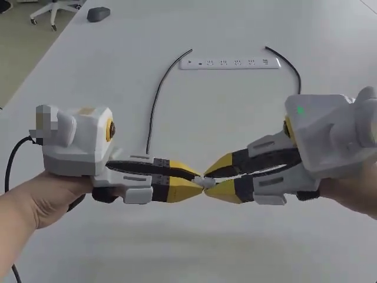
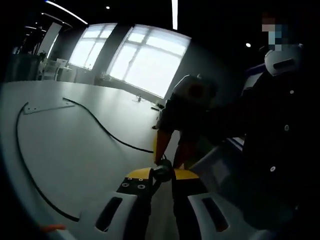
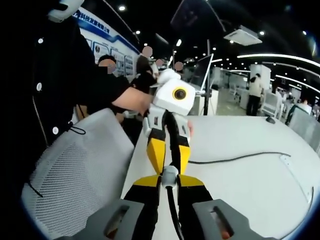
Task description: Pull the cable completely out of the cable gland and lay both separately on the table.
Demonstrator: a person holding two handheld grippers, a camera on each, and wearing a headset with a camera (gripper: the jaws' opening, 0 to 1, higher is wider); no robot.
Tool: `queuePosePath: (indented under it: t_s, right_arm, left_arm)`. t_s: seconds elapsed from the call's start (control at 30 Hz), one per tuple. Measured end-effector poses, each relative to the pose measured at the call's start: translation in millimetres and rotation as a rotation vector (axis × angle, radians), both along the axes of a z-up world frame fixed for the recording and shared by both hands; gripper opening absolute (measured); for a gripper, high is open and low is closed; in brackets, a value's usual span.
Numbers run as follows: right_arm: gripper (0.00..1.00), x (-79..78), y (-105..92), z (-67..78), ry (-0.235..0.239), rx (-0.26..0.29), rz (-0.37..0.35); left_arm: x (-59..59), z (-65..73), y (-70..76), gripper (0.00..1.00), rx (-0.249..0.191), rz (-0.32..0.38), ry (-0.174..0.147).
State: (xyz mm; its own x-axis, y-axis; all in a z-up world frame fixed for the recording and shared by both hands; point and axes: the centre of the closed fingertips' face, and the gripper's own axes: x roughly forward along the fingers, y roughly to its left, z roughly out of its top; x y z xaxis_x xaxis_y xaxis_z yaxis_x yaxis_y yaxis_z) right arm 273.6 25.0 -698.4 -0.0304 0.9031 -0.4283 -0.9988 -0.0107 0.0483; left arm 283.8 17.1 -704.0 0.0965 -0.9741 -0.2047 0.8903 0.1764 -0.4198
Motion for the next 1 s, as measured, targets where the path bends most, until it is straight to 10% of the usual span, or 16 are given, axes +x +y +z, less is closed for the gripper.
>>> queuePosePath:
  t_s: [0.2,0.63,1.0]
  right_arm:
    - [0.13,3.8,-2.6,-3.1,0.045,-0.017,-0.031]
    - [0.10,-0.6,-1.8,-6.6,0.307,0.012,-0.069]
    - [0.09,-0.9,-0.6,-4.6,0.392,0.028,-0.086]
  left_arm:
    - [-1.4,-0.2,-0.4,0.15,0.011,-0.009,-0.011]
    - [-3.3,3.7,-1.8,0.14,0.026,-0.030,-0.077]
    - [-2.4,5.7,-2.3,0.14,0.021,-0.030,-0.097]
